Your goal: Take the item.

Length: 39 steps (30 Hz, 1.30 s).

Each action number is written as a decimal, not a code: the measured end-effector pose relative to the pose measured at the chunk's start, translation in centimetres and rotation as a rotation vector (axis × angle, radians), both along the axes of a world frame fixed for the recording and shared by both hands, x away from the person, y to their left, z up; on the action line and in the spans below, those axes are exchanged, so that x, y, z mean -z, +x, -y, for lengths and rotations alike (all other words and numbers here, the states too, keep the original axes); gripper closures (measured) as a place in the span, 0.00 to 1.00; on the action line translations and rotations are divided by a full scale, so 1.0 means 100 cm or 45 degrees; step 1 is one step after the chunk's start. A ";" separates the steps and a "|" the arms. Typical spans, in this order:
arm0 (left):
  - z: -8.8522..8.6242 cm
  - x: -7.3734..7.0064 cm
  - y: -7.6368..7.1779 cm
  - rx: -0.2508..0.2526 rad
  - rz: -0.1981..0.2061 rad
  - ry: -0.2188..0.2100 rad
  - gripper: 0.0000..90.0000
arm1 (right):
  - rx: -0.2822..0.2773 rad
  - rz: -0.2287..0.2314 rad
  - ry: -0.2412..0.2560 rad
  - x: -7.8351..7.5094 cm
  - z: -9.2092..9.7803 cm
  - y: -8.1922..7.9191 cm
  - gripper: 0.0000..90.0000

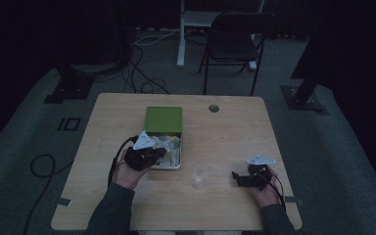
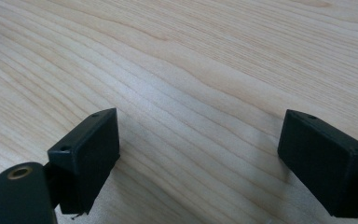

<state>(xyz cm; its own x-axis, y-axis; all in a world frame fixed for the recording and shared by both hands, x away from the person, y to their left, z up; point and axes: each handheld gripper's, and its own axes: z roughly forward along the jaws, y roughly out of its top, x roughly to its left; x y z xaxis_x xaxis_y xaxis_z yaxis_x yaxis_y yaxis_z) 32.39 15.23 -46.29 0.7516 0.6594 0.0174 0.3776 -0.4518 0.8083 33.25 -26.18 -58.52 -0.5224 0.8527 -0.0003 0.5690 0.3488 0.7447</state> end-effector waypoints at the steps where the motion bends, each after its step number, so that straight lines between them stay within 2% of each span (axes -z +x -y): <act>1: 0.000 -0.001 0.000 0.002 -0.002 -0.002 0.96 | 0.000 0.001 0.000 0.000 0.000 0.000 0.14; 17: 0.009 -0.015 -0.008 0.073 0.001 0.000 0.96 | -0.001 0.001 0.000 0.000 0.000 0.000 0.14; 29: 0.017 -0.025 -0.016 0.116 0.024 -0.011 0.96 | -0.002 0.002 -0.003 0.000 0.000 0.000 0.14; 39: 0.024 -0.028 -0.020 0.150 0.027 0.003 0.96 | -0.001 0.000 -0.001 0.000 0.000 0.000 0.14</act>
<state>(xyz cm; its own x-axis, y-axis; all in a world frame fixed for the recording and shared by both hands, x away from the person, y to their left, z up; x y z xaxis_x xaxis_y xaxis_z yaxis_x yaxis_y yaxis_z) 30.43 12.83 -43.49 0.8232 0.5666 0.0352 0.3050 -0.4937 0.8144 33.25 -26.19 -58.52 -0.5227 0.8525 -0.0011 0.5687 0.3497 0.7445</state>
